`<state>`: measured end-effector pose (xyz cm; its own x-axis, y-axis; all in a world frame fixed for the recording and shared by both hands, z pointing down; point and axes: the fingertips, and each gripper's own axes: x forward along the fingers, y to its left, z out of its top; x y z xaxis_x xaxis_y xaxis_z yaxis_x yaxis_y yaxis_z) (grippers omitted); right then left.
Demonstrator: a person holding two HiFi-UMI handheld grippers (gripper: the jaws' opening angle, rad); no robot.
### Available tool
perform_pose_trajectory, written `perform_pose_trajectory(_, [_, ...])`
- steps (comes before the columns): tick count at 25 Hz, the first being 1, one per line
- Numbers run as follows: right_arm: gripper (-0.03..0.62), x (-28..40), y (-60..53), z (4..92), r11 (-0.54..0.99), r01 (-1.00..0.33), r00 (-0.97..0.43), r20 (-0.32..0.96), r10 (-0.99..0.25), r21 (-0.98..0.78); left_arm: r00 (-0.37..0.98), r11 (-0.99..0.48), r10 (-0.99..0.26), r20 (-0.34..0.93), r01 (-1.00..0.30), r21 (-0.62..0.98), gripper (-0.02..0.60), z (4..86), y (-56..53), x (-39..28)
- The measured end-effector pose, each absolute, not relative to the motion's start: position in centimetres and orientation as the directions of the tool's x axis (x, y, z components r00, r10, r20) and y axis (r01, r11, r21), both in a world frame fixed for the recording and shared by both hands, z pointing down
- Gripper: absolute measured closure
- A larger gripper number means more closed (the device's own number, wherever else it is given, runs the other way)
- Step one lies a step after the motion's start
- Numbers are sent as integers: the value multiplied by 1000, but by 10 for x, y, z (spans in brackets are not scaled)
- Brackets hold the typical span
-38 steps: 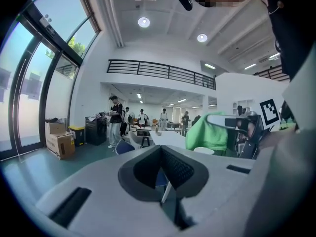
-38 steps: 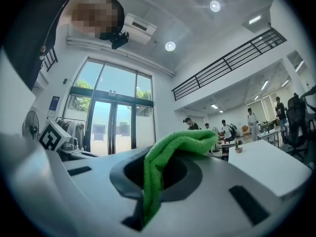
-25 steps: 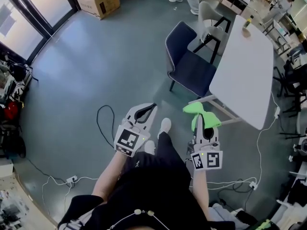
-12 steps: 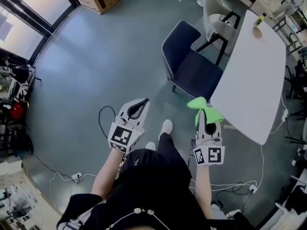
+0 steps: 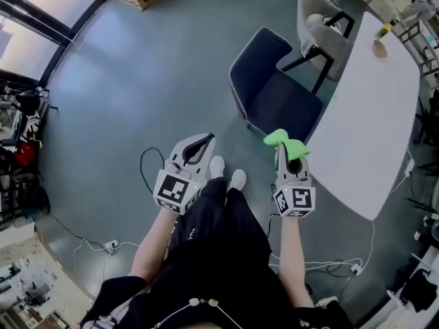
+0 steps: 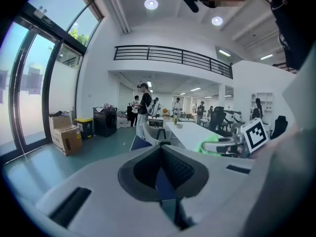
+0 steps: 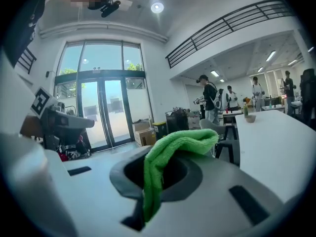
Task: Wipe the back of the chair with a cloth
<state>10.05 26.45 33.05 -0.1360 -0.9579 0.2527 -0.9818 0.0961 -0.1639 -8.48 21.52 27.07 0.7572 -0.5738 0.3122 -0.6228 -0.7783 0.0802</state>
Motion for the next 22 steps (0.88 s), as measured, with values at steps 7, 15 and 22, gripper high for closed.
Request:
perform_pose_trajectory(7, [574,92,207,394,82,-985,-133,372,-919,-149,802,-807,-522,290,-574,137,583,270,168,-96])
perform_pose_trajectory(15, [574,90,142,502,111,-985,-166,541,-825,-133,818,-823,-527,229,-559,104,583,258,129,-125])
perform_pose_trajectory(22, [574,85,113,587,230,-965,-253,644,-722,-122,734,-758,-609,301,-650,50,583,285,113,-160])
